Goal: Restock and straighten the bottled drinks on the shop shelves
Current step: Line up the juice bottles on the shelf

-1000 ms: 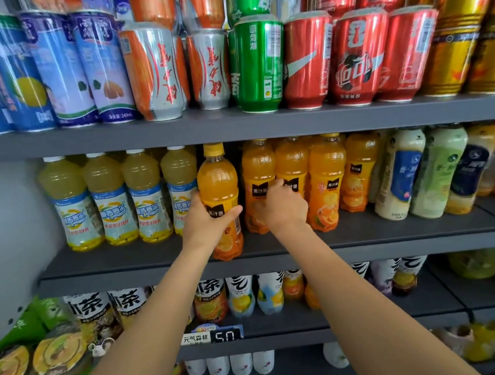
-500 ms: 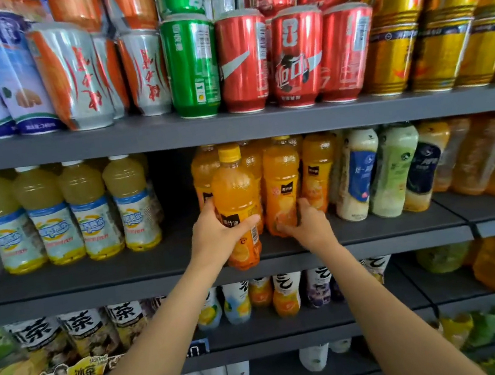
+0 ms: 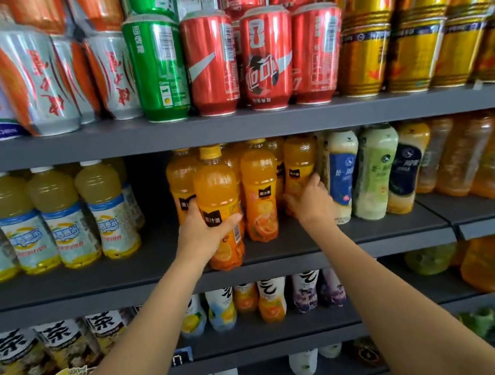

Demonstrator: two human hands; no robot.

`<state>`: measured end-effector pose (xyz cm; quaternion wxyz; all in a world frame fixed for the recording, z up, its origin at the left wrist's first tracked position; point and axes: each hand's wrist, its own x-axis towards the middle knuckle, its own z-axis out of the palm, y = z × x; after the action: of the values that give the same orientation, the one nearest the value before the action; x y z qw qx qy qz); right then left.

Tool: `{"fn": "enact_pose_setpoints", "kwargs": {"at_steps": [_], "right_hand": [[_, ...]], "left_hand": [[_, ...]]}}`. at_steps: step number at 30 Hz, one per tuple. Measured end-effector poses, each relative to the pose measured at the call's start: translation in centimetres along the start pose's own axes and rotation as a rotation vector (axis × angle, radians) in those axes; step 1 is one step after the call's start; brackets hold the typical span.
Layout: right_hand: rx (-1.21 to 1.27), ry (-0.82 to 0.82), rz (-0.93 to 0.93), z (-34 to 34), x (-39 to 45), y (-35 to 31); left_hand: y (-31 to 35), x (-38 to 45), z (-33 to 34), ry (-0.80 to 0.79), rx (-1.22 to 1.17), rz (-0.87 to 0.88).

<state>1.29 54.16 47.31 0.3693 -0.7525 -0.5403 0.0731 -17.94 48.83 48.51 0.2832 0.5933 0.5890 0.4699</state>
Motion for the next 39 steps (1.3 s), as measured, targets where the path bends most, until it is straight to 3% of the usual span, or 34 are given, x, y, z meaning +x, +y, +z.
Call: {"fn": "enact_pose_setpoints", "kwargs": {"at_steps": [7, 15, 21, 33, 36, 39], "right_hand": [[0.042, -0.008, 0.020, 0.6, 1.1, 0.8], [0.095, -0.311, -0.143, -0.9, 1.6, 1.1], [0.157, -0.269, -0.104, 0.7, 2.4, 0.3], [0.230, -0.344, -0.089, 3.2, 5.0, 1.5], [0.358, -0.381, -0.033, 2.8, 3.2, 2.7], [0.483, -0.301, -0.040, 1.7, 1.1, 3.4]], "left_hand": [[-0.2, 0.2, 0.3, 0.020, -0.002, 0.030], [-0.1, -0.7, 0.3, 0.023, -0.016, 0.038], [-0.1, -0.7, 0.3, 0.022, -0.020, 0.016], [0.3, -0.9, 0.9, 0.080, 0.011, 0.006], [0.6, -1.2, 1.1, 0.095, 0.006, -0.014], [1.2, -2.0, 1.2, 0.133, -0.019, -0.027]]}}
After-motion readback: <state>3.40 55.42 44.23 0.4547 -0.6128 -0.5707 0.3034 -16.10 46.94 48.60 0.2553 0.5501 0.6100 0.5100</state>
